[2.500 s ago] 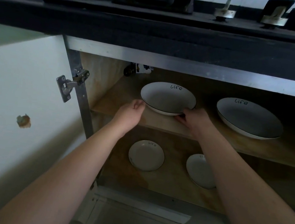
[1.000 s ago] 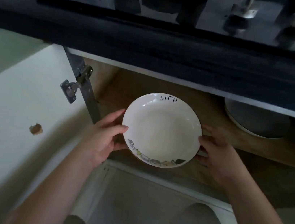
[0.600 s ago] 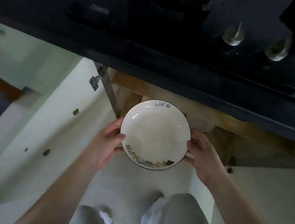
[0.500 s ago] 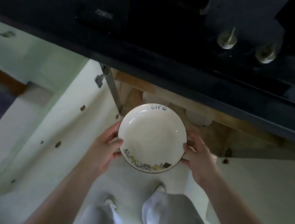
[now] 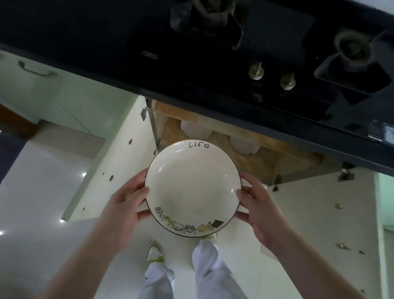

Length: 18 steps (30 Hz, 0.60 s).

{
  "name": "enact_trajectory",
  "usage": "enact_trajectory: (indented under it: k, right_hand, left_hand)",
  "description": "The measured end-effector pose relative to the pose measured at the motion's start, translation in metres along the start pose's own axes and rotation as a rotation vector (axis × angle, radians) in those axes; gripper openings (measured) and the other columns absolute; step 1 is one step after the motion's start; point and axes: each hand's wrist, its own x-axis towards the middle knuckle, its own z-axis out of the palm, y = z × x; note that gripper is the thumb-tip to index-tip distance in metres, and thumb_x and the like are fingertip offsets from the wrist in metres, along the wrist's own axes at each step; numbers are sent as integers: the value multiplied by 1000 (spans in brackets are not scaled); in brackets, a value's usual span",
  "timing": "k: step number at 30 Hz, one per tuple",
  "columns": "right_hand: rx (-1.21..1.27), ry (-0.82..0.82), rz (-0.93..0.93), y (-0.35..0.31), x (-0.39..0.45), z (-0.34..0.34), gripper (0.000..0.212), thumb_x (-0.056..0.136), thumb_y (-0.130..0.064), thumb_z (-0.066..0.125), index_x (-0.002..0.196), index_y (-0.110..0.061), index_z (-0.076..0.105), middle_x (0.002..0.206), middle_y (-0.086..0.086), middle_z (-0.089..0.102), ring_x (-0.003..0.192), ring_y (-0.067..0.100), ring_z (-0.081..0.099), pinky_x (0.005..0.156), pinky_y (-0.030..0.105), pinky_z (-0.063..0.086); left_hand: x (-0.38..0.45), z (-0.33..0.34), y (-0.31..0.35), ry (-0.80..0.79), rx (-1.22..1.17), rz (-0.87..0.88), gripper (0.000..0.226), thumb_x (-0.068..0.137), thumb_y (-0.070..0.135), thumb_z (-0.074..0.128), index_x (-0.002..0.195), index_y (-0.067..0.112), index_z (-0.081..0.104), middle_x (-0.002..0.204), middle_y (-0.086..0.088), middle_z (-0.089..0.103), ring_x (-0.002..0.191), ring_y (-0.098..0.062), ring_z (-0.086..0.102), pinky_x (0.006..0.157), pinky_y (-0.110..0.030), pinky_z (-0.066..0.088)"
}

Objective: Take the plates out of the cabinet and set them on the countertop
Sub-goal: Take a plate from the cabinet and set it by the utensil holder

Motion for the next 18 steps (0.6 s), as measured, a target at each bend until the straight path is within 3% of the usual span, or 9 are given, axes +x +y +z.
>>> enact_trajectory:
  k: [4,8,14,18]
  right_hand:
    - [-13,33,-74,-17,-44,15,34,99,-8,47,122,-29,60,112,10,66,98,23,67,68,31,58]
    - [55,42,-127,-33,-85,20,26,102,-24,44,116,-30,65,104,0,73,91,19,70,65,30,57]
    - [142,18,-152,-51,-127,4,25,101,-34,46,107,-33,70,100,4,75,92,25,71,73,40,58]
    - [182,3,-193,-59,-147,-13,23,99,-32,50,102,-34,73,100,5,75,93,27,71,76,43,59]
  left_hand:
    - [-31,-14,33,-58,5,62,37,98,17,49,125,37,65,126,2,68,109,-14,66,73,-39,58]
    - [-59,-15,60,-76,2,111,37,102,14,48,119,37,70,122,3,70,104,-13,68,73,-42,59]
    - [-101,3,93,-96,24,181,35,101,13,49,117,36,71,114,5,72,95,-11,69,65,-37,59]
    - [-129,20,106,-120,41,242,34,100,16,50,120,35,69,119,5,71,100,-12,69,67,-38,59]
